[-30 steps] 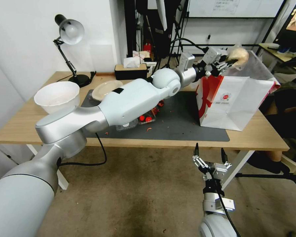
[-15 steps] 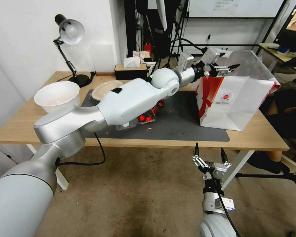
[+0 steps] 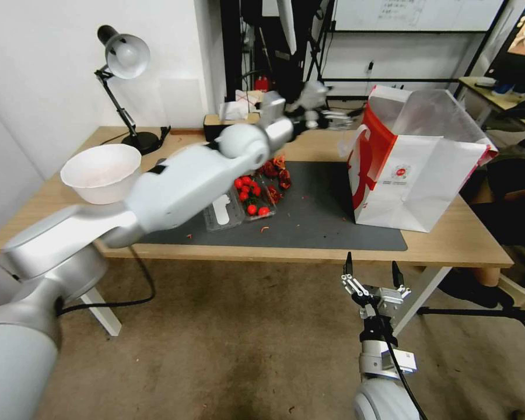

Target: Pick up the trash from the table and place it into the takeout bag.

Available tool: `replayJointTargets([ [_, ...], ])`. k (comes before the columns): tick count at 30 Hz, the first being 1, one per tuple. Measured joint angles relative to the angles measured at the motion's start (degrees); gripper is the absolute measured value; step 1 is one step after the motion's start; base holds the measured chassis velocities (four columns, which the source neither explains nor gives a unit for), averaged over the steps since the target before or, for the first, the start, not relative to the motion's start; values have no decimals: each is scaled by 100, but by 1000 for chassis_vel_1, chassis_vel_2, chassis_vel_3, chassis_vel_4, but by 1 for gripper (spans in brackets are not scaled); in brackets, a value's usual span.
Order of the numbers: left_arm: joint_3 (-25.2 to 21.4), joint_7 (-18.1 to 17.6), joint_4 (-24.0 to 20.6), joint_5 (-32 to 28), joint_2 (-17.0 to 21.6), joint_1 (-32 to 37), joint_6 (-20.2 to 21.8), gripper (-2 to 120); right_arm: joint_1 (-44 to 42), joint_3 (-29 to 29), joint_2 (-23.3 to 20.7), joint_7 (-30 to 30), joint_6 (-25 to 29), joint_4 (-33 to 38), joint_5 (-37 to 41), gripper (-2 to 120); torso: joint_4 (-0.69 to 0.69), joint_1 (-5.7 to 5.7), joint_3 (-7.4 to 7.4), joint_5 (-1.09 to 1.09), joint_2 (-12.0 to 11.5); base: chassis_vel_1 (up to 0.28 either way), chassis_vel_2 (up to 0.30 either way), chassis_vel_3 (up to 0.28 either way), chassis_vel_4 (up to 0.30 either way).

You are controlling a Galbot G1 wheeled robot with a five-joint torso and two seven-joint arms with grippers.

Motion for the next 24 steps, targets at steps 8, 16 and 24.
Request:
replayJointTargets([
  [8, -542, -61, -518, 102, 658, 719, -3, 100, -6, -19, -13, -9, -12, 9, -17, 100, -2, 0, 0, 0, 0, 0, 0, 0, 0],
  [16, -1400, -66, -1049, 302, 1473, 1809, -21, 100, -9, -34, -35, -12, -13, -19, -24, 100, 0, -1, 0, -1, 0, 0, 0, 0, 0],
  [24, -2397, -137, -1505, 476, 2020, 2942, -29, 100, 3, -51, -52, -10, -13, -45, -23, 100, -1, -1, -1, 3, 0, 0, 0, 0, 0],
])
